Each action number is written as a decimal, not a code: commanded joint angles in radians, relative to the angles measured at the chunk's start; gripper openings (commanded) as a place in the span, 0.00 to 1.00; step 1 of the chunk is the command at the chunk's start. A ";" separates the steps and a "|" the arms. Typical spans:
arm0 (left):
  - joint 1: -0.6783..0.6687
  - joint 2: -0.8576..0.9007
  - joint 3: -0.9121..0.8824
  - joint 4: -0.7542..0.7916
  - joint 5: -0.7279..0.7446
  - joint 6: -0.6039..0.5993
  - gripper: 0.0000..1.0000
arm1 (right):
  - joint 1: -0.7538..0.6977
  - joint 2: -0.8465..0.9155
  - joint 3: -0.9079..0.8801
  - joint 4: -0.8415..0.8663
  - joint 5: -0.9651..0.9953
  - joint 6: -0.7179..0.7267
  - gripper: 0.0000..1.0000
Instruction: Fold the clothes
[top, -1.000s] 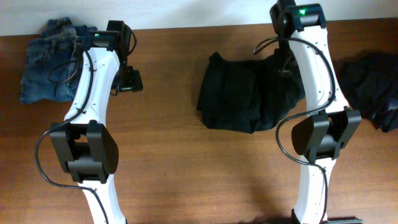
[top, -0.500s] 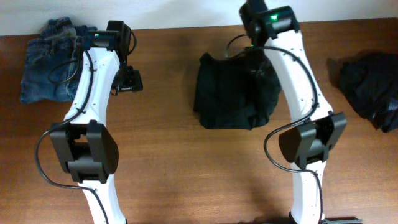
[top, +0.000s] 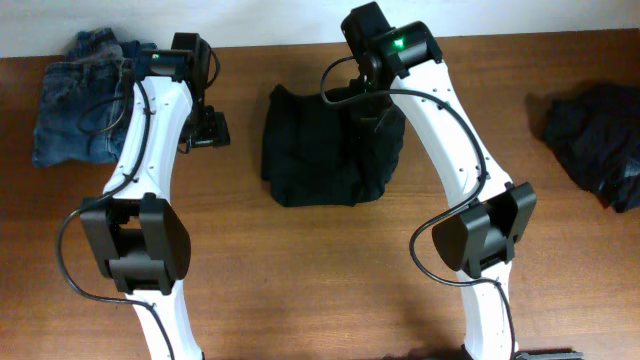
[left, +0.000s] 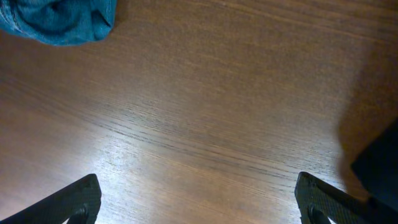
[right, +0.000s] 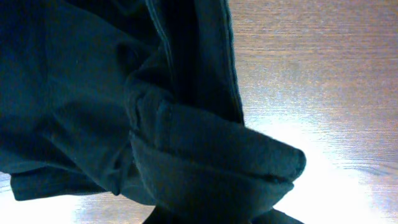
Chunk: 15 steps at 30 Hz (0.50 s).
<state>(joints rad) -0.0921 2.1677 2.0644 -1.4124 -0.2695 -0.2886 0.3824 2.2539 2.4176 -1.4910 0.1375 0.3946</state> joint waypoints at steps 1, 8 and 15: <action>0.003 0.017 -0.003 0.016 0.004 -0.011 0.99 | 0.010 -0.030 -0.002 0.005 0.003 0.027 0.04; 0.003 0.043 -0.008 0.007 0.004 -0.010 0.99 | -0.043 -0.030 -0.002 -0.145 0.340 0.097 0.04; 0.003 0.043 -0.008 0.005 0.004 -0.010 0.99 | -0.206 -0.030 -0.002 -0.208 0.376 0.054 0.04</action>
<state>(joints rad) -0.0921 2.2021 2.0605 -1.4055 -0.2691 -0.2886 0.2443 2.2539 2.4157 -1.6932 0.4183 0.4629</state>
